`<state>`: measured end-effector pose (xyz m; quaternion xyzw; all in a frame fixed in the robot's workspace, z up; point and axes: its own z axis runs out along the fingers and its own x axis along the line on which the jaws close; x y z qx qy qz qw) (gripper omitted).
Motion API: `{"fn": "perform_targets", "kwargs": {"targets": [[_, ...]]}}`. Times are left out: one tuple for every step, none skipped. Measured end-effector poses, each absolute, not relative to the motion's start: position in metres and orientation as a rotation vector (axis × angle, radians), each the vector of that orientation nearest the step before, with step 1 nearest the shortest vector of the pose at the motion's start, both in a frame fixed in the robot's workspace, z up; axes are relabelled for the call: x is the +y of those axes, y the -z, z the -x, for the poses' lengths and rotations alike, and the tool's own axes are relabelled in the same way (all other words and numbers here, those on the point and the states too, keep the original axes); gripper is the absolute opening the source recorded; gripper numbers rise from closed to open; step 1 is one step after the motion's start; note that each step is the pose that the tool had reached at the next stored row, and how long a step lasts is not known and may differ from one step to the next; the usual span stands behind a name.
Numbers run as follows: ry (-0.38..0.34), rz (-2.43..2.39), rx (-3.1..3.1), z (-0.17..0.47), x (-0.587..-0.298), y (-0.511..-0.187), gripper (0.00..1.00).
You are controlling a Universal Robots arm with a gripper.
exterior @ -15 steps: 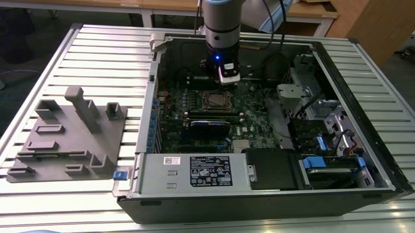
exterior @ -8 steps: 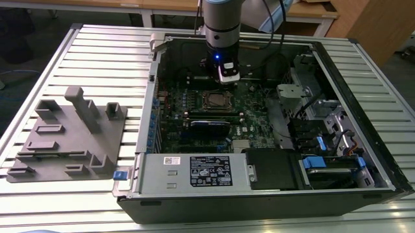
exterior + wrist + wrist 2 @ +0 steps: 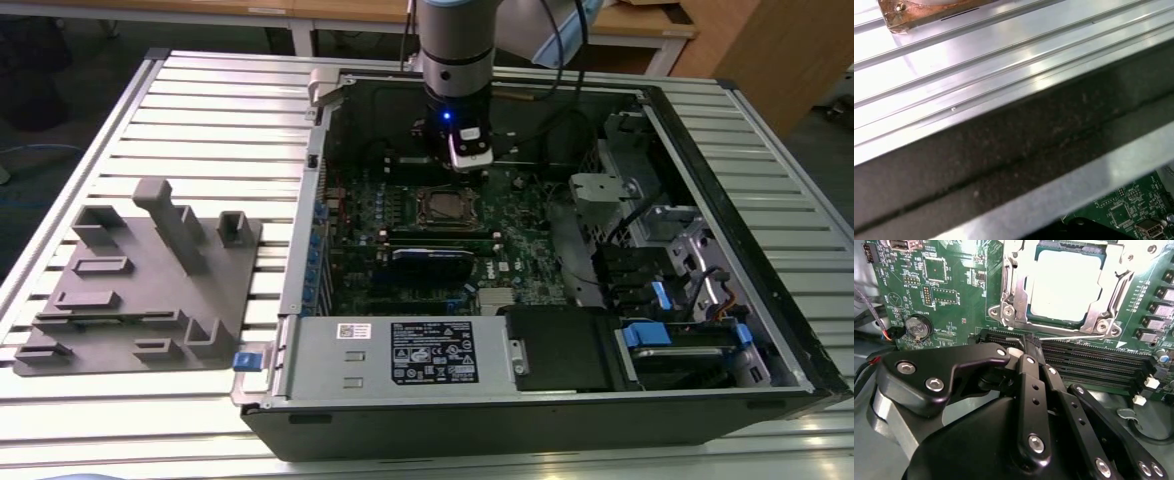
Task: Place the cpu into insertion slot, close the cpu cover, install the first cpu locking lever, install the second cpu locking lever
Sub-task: 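Install the first cpu locking lever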
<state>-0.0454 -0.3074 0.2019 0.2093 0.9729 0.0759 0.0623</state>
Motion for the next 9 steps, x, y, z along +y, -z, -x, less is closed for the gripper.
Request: {"fn": "perform_targets", "kwargs": {"targets": [[-0.229, -0.632, 2.941, 0.0453, -0.3069, -0.2019, 0.11], [-0.229, -0.632, 2.941, 0.0453, -0.3068, -0.2019, 0.11], [-0.229, -0.632, 2.941, 0.0454, -0.3068, -0.2019, 0.11], [-0.23, -0.632, 2.941, 0.0455, -0.3068, -0.2019, 0.11], [-0.23, -0.632, 2.94, 0.0458, -0.3067, -0.2019, 0.11], [-0.23, -0.632, 2.939, 0.0463, -0.3067, -0.2018, 0.11], [-0.231, -0.631, 2.936, 0.0471, -0.3068, -0.2017, 0.11], [-0.232, -0.63, 2.933, 0.0485, -0.3067, -0.2016, 0.11], [-0.233, -0.628, 2.927, 0.0502, -0.3067, -0.2011, 0.11]]}}
